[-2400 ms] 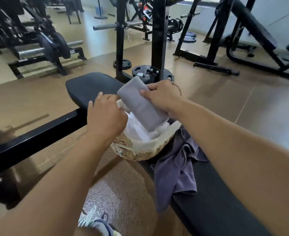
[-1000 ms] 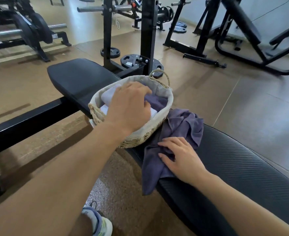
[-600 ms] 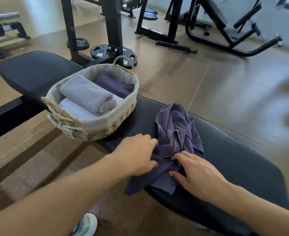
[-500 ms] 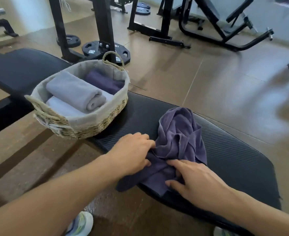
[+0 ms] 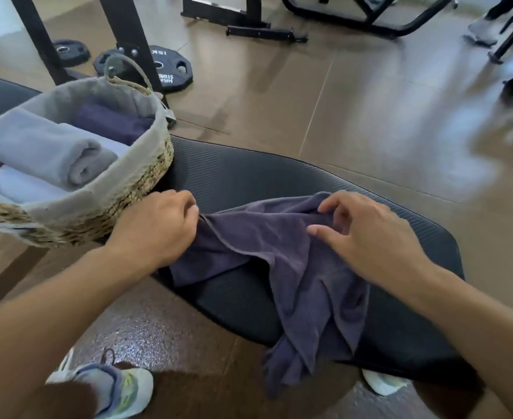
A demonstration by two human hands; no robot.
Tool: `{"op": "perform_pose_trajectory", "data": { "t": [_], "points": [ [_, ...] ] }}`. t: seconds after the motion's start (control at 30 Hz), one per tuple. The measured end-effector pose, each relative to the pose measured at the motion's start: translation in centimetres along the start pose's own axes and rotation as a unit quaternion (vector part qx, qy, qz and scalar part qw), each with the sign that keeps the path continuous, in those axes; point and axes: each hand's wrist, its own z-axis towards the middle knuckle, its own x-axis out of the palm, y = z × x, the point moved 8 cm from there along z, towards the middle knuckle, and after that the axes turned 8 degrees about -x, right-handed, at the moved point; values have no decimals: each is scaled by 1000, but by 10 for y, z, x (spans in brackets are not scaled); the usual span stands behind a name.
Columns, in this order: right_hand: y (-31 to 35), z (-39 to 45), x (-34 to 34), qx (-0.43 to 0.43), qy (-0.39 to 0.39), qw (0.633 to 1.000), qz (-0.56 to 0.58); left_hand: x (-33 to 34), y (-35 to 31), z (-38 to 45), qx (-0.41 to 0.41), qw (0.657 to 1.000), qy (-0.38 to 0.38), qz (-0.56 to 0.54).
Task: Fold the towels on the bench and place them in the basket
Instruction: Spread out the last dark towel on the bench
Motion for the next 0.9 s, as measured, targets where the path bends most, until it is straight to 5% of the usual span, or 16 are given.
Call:
{"op": "perform_pose_trajectory", "data": {
  "t": [0.17,0.33,0.43,0.6,0.7,0.8,0.87,0.9],
  "points": [
    [-76,-2,5,154,171,955,-189,7,9,0,-68,987,52,139],
    [-101,-18,16,181,208,959,-63,19,-8,3,-4,988,152,25],
    [-110,-20,6,189,147,970,-40,15,-23,3,37,990,124,-62],
    [-123,-12,-42,191,-95,976,53,-11,-36,0,84,981,18,-172],
    [-119,-10,-54,184,-147,968,92,-34,-56,-19,158,968,-25,-195],
    [-107,-10,-51,168,-174,958,156,-26,-83,-49,218,942,124,-224],
    [-89,-11,-42,136,-176,953,205,-8,-97,-69,197,896,291,-272],
    [-81,-12,-36,118,-166,953,223,-1,-96,-71,174,885,316,-295]
  ]
}}
